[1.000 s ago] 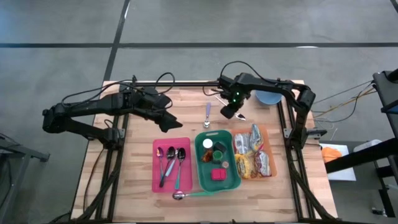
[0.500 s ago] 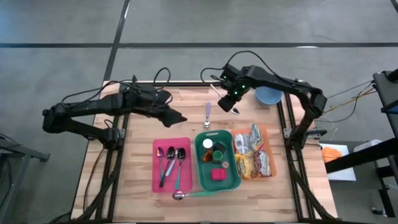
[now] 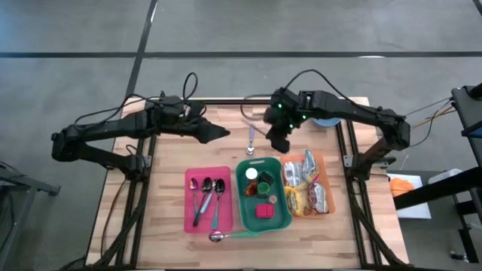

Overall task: Pick & Place Food Item
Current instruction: Put the silver spoon into the pink bin

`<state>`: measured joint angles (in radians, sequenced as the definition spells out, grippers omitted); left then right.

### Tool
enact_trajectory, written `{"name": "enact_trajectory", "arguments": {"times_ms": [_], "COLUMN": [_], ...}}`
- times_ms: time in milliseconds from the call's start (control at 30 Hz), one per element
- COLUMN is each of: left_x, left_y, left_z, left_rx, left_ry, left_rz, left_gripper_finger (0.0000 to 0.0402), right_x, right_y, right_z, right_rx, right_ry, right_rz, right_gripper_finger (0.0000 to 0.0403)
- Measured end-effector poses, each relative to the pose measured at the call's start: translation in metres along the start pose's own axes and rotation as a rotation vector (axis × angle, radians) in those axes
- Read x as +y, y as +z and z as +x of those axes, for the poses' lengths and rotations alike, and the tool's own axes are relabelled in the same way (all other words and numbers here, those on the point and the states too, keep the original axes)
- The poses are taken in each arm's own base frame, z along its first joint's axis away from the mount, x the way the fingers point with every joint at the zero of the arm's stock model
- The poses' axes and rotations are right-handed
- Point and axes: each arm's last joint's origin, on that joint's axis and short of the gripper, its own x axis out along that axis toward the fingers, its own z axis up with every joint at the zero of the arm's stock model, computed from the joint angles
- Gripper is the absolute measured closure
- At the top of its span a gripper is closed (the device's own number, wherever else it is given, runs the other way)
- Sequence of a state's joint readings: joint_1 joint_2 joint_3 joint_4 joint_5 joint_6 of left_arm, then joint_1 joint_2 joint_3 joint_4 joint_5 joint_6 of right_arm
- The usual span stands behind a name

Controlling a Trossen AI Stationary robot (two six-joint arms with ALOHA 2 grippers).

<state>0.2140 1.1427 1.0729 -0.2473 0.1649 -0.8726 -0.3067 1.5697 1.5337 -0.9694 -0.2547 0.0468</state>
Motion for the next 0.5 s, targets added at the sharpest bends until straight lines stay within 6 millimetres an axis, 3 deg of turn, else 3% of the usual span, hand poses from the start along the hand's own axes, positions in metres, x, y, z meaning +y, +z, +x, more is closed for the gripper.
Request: {"name": "enact_trajectory", "arguments": {"times_ms": [233,500], "left_x": [0.0,0.005], "left_y": [0.002,-0.005], "left_z": [0.0,0.021], "left_rx": [0.028,0.232], "left_ry": [-0.029,-0.104], "left_rz": [-0.172,-0.289], "left_gripper_finger": [0.0055,0.0055], "right_x": [0.049,0.076], "right_y": [-0.007,-0.004], "right_z": [-0.001,-0.004], "right_rx": [-0.006,-0.023], "right_ry": [-0.014,-0.117], "right_rz": [-0.406,-0.579], "right_gripper_finger": [0.039,0.039]}}
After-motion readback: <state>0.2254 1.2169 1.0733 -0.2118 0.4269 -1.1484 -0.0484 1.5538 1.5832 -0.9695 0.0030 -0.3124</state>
